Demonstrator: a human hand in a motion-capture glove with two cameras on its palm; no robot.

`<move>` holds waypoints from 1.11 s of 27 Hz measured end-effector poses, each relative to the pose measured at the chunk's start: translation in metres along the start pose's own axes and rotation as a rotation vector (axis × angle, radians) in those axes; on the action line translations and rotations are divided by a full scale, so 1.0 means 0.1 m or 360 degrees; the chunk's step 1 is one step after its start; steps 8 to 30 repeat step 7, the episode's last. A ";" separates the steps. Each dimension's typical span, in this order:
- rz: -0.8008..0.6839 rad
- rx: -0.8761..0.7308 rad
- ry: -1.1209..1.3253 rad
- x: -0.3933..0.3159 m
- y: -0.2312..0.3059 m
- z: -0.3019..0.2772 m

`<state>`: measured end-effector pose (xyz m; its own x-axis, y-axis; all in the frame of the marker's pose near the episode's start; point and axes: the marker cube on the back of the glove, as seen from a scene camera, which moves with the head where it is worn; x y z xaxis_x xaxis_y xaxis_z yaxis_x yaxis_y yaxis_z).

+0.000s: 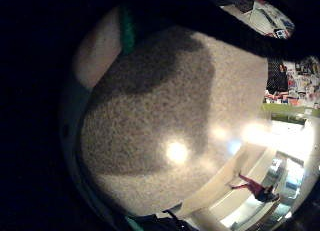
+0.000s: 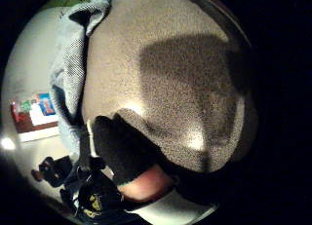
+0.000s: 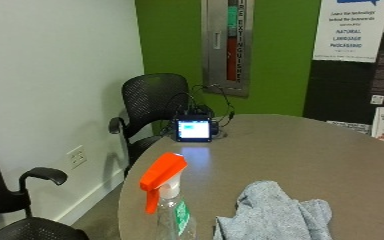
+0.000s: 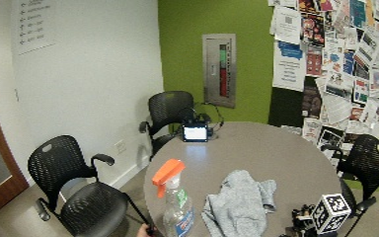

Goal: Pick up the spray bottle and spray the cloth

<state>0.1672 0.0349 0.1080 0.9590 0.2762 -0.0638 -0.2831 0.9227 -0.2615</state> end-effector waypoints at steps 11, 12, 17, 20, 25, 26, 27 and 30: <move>-0.0033 0.0028 0.0004 -0.07 -0.05 -0.02; -0.0033 0.0028 0.0004 -0.07 -0.05 -0.02; -0.0033 0.0028 0.0004 -0.07 -0.05 -0.02; -0.0033 0.0028 0.0004 -0.07 -0.05 -0.02; -0.0033 0.0028 0.0004 -0.07 -0.05 -0.02; -0.0033 0.0028 0.0004 -0.07 -0.05 -0.02; -0.0033 0.0028 0.0004 -0.07 -0.05 -0.02; -0.0033 0.0028 0.0004 -0.07 -0.05 -0.02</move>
